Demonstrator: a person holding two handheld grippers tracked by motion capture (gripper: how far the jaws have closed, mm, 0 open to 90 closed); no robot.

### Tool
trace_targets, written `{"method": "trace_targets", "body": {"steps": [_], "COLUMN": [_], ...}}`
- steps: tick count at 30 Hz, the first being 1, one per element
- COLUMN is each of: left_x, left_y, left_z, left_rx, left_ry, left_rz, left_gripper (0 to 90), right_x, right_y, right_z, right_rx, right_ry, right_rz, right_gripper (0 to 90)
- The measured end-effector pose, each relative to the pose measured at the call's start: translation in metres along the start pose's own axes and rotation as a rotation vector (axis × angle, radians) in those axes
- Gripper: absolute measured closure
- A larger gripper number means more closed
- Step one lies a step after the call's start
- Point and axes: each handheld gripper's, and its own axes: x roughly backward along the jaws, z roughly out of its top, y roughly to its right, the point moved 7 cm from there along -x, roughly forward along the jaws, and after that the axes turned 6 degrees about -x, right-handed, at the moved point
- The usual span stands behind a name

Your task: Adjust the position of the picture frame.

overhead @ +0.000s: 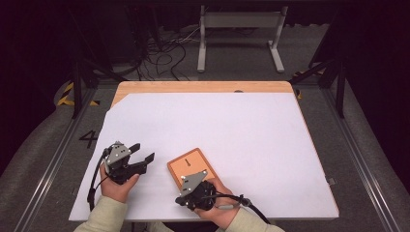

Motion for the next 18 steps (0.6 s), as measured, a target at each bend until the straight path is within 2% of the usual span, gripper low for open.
{"method": "trace_targets", "body": {"steps": [2,5,8,14,18], "left_x": [0.0,0.0,-0.001,-0.004,-0.007], "left_y": [-0.001,-0.002,-0.001,0.0,0.001], "left_z": [0.0,0.0,0.0,0.002,0.004], "left_rx": [0.003,0.003,0.007,0.004,-0.003], "left_ry": [0.004,0.004,0.0,0.004,0.004], "left_rz": [0.001,0.0,-0.003,-0.011,-0.017], "left_gripper": [33.4,33.4,33.3,33.3,33.3], "right_x": [0.002,0.007,0.011,0.026,0.035], "right_y": [0.001,0.005,0.011,0.027,0.039], "right_z": [-0.001,-0.004,-0.008,-0.02,-0.028], "right_rx": [0.01,-0.014,-0.015,-0.068,-0.09], "right_ry": [-0.02,-0.042,-0.053,-0.07,-0.087], "right_rz": [-0.019,-0.042,-0.055,-0.093,-0.145], "right_gripper": [90.0,90.0,90.0,90.0,90.0]}}
